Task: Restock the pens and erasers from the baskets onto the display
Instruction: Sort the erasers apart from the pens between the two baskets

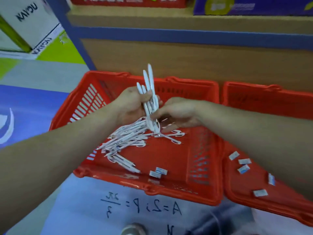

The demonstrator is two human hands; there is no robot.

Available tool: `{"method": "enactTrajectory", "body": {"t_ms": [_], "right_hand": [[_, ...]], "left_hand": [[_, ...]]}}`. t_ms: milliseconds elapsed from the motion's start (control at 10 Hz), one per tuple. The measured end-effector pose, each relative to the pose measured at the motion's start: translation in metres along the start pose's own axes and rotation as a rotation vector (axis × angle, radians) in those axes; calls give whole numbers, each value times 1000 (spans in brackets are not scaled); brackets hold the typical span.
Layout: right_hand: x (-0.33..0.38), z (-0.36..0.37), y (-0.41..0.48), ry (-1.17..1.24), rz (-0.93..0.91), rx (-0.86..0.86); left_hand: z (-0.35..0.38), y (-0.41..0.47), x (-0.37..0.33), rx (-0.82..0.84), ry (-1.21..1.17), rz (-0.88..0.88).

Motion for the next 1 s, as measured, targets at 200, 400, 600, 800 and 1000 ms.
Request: {"method": "enactTrajectory", "body": {"t_ms": [200, 400, 600, 800, 1000], "right_hand": [[-50, 29, 74, -375, 102, -362], [-94, 32, 110, -599, 241, -472], [-113, 45, 120, -828, 303, -472], [-108, 65, 124, -945, 246, -450], [-106, 33, 132, -670, 174, -788]], "left_hand": [[-50, -1, 54, 130, 739, -153], [-78, 23, 97, 316, 1125, -65], [-66, 40, 138, 299, 1166, -103], [-65, 31, 144, 340, 1128, 167], [-65, 25, 135, 433, 936, 114]]}}
Point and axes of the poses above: each hand's wrist, its own y-axis towards the middle knuckle, its own z-axis out of the palm, x = y × z, the point moved 1 cm from there along y, towards the middle knuckle, and after that the axes turned 15 degrees about -y, right-handed, at the moved point
